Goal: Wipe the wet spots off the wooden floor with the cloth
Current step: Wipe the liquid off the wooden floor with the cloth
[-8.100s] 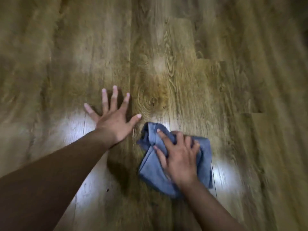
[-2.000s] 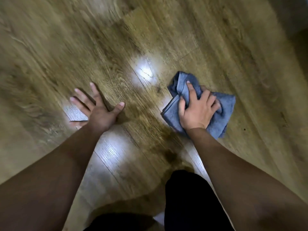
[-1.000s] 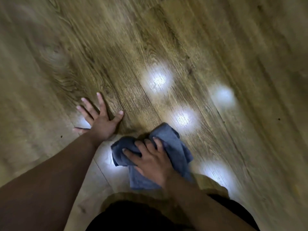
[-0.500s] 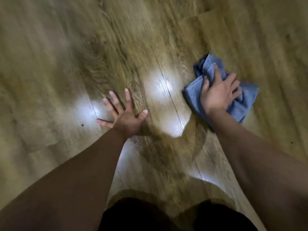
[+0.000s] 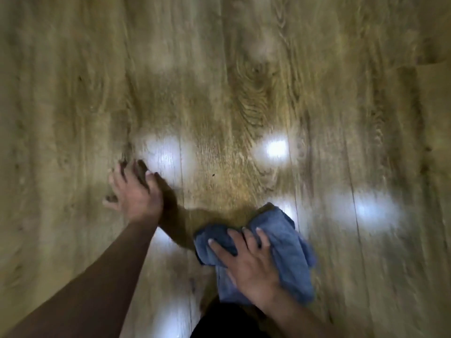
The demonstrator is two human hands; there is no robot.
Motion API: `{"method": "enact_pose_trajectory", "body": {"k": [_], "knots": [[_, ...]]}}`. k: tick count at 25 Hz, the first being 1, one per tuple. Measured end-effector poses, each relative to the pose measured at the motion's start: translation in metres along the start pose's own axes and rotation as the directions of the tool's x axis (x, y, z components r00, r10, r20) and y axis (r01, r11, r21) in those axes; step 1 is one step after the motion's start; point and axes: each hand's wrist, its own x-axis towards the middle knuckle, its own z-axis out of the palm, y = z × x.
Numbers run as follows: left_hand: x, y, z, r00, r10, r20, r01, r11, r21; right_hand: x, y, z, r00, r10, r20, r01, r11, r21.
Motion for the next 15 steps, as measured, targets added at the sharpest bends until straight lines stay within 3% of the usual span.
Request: {"method": "enact_pose_trajectory", "body": {"k": [2, 4, 8, 11, 13, 15], "knots": [[0.014, -0.029, 0.003, 0.996, 0.013, -0.087, -0.006, 0.997, 0.079, 0.024, 0.011, -0.001, 0.987, -0.144, -0.067, 0.14, 0.989, -0.056], [0.019, -0.042, 0.013, 0.983, 0.116, -0.142, -0.099, 0.988, 0.118, 0.069, 0.026, -0.014, 0.978, -0.174, -0.117, 0.169, 0.984, -0.051], [0.022, -0.049, 0.021, 0.976, 0.124, -0.177, -0.097, 0.983, 0.154, 0.218, 0.066, -0.054, 0.973, -0.029, -0.231, 0.015, 0.998, -0.063], [0.026, -0.05, 0.021, 0.973, 0.133, -0.188, -0.107, 0.984, 0.141, 0.321, 0.087, -0.08, 0.954, 0.193, -0.23, -0.203, 0.979, -0.02], [0.022, -0.049, 0.022, 0.971, 0.141, -0.193, -0.115, 0.983, 0.141, 0.348, 0.085, -0.083, 0.913, 0.327, -0.244, -0.337, 0.941, 0.002], [0.025, -0.049, 0.019, 0.977, 0.116, -0.18, -0.092, 0.987, 0.134, 0.333, 0.064, -0.08, 0.914, 0.31, -0.264, -0.32, 0.947, 0.004]]}}
